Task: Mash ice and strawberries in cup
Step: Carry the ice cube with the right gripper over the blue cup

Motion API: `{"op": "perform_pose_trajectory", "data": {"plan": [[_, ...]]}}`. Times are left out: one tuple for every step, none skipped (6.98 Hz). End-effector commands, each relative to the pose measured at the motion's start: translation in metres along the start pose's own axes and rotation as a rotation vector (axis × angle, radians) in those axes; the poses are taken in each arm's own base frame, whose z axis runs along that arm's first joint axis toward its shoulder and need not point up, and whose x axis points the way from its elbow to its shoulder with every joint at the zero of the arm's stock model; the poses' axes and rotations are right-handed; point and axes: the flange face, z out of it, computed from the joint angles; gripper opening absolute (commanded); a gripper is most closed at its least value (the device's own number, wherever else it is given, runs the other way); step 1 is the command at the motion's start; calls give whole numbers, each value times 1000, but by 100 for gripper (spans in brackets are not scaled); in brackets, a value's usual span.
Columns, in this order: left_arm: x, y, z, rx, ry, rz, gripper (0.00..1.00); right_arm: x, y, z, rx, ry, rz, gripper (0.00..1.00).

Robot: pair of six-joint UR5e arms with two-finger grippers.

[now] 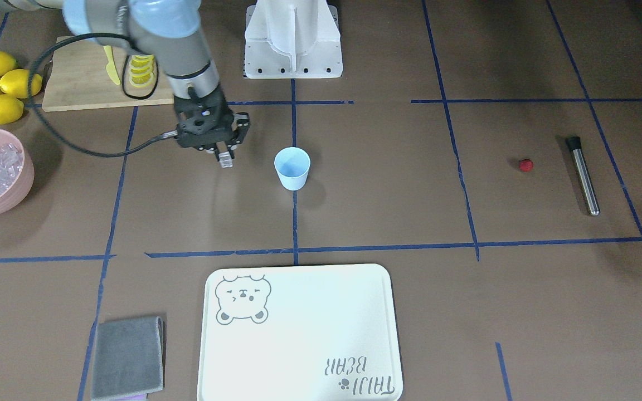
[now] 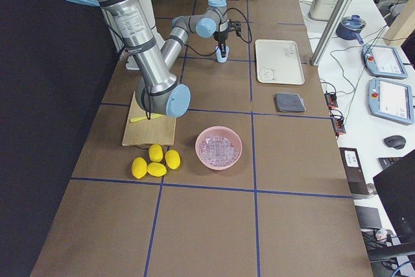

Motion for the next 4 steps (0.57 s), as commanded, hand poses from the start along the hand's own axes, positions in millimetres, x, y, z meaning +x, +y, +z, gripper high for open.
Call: {"op": "perform_pose_trajectory", "data": {"plan": [[0,-1,1,-2,0,0,100,-82,21,11,16,28,41,6],[0,0,1,-3,0,-1,100,-96,18,20,10,44,51,6],[0,0,1,-3,0,-1,100,-96,18,23,10,47,52,6],[0,0,1,-4,1,-2,100,-95,15,27,29,63,52,7]]}}
